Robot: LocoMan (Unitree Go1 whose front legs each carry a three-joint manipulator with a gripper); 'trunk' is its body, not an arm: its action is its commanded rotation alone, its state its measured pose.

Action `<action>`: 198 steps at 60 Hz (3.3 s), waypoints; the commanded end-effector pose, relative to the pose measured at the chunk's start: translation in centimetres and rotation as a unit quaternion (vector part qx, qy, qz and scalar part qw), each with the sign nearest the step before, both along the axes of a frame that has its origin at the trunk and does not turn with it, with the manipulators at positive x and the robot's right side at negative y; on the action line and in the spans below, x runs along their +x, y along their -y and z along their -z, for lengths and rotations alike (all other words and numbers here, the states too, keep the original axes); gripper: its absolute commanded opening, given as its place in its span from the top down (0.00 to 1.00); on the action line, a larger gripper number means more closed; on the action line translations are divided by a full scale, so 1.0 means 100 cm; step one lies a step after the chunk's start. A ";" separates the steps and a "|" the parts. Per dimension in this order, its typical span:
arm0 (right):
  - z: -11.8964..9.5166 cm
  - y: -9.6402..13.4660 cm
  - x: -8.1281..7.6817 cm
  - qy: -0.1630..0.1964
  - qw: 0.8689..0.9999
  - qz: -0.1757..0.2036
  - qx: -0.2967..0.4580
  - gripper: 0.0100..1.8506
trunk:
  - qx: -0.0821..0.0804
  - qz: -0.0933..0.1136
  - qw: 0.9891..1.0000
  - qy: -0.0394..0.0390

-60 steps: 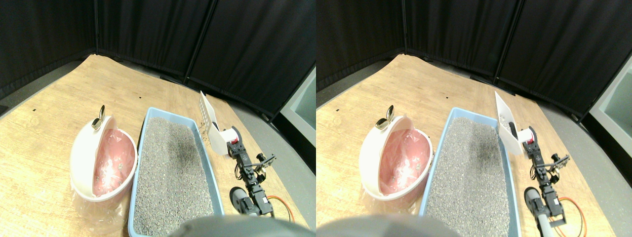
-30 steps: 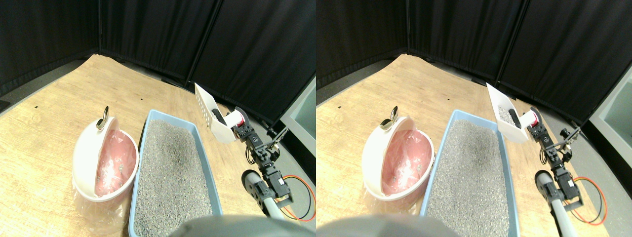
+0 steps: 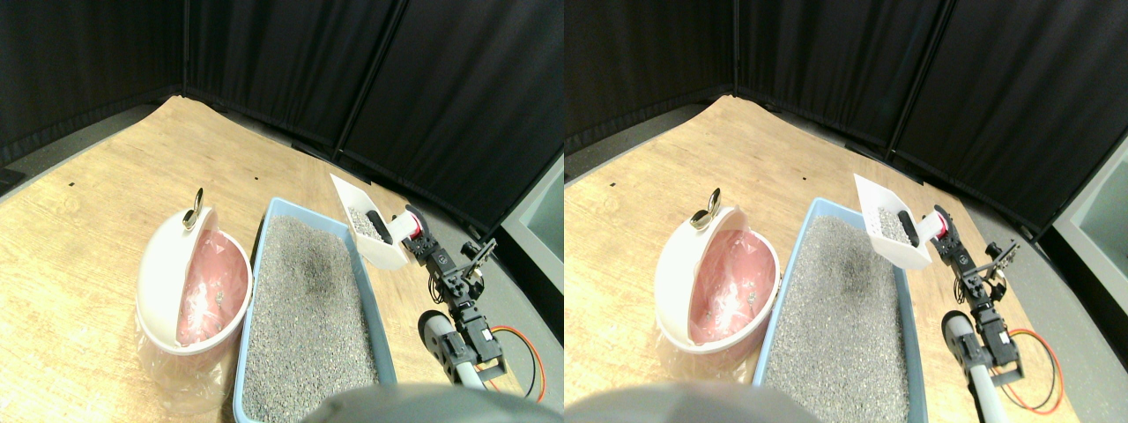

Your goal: Scoop (unimanual)

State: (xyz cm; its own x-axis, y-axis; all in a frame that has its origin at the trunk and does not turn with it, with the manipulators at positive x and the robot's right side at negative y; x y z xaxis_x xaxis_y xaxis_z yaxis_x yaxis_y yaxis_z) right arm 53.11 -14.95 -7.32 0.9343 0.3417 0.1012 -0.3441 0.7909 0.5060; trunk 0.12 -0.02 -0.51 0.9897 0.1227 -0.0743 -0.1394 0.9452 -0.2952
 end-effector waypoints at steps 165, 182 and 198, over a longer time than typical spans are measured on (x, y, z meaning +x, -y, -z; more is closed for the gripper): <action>-0.012 -0.160 -0.020 0.096 0.886 -0.181 -0.417 0.97 | -0.112 -0.136 0.984 -0.011; -0.016 -0.158 -0.020 0.096 0.861 -0.142 -0.479 0.97 | -0.110 -0.133 0.985 -0.010; -0.018 -0.156 -0.017 0.114 0.856 -0.132 -0.487 0.97 | -0.108 -0.131 0.985 -0.011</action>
